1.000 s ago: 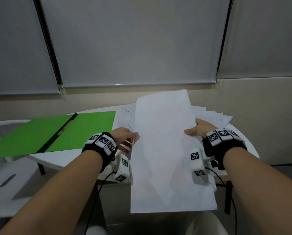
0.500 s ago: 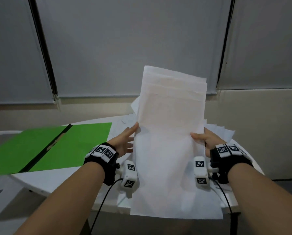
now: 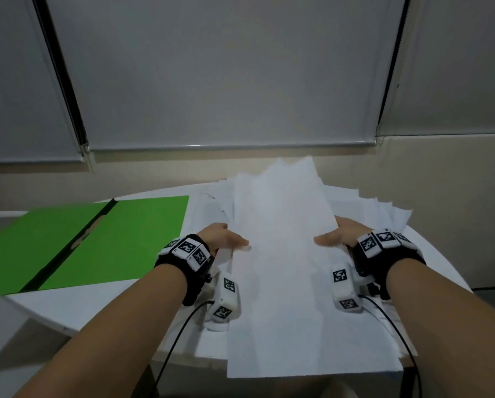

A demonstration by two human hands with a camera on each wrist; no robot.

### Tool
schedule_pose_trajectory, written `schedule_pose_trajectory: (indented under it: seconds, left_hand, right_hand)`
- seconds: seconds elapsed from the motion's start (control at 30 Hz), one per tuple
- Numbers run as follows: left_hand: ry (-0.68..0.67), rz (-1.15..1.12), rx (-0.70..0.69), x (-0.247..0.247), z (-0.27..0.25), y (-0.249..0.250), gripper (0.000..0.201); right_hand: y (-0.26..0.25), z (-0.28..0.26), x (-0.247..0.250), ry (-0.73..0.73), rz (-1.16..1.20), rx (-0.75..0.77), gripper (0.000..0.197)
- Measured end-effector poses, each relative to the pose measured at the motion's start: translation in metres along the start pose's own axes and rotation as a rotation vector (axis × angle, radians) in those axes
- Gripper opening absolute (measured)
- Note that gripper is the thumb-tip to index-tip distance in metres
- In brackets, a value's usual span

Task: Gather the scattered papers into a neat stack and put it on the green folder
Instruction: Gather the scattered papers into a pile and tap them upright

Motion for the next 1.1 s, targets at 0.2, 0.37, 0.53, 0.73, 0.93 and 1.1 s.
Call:
schedule_pose_trajectory:
  seconds: [0.2,0.37,0.53,0.73,0.93,1.1]
  left_hand:
    - [-0.088,-0.106,-0.110,-0.017,-0.055,0.024,0.012]
    - [0.105,-0.021,-0.051,0.015,-0.045,0.027,0.041]
    - [0.168,0.111,0.089,0.039,-0.036,0.013,0.075]
    - [0.208,0.284,0.049,0.009,-0.036,0.021,0.059]
    - [-0.049,0.385,-0.042,-0.023,-0.039,0.023,0.029]
    - [-0.125,0.390,-0.031,-0.020,-0.042,0.018,0.022]
  right_hand:
    - [-0.018,-0.009,-0.008,-0.034,0.230,0.067,0.057]
    - [-0.026,-0.005,0.013,0.188,-0.223,-0.160,0.056]
    - [0.004,-0.032,0.040,0.166,-0.927,-0.252,0.041]
    - [-0.004,-0.033,0.031,0.071,-0.947,-0.239,0.025]
    - [-0.008,-0.032,0.033,0.184,-0.822,-0.316,0.063]
    - [-0.008,-0.049,0.038,0.176,-0.878,-0.319,0.038]
Point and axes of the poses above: each hand's wrist, its own z-axis towards the middle knuckle, its own x-axis out of the back of the hand, y = z × x, the point moved 2 cm from there along z, towards the middle knuckle, and after that the axes turned 5 degrees about x, right-handed, at the moved point
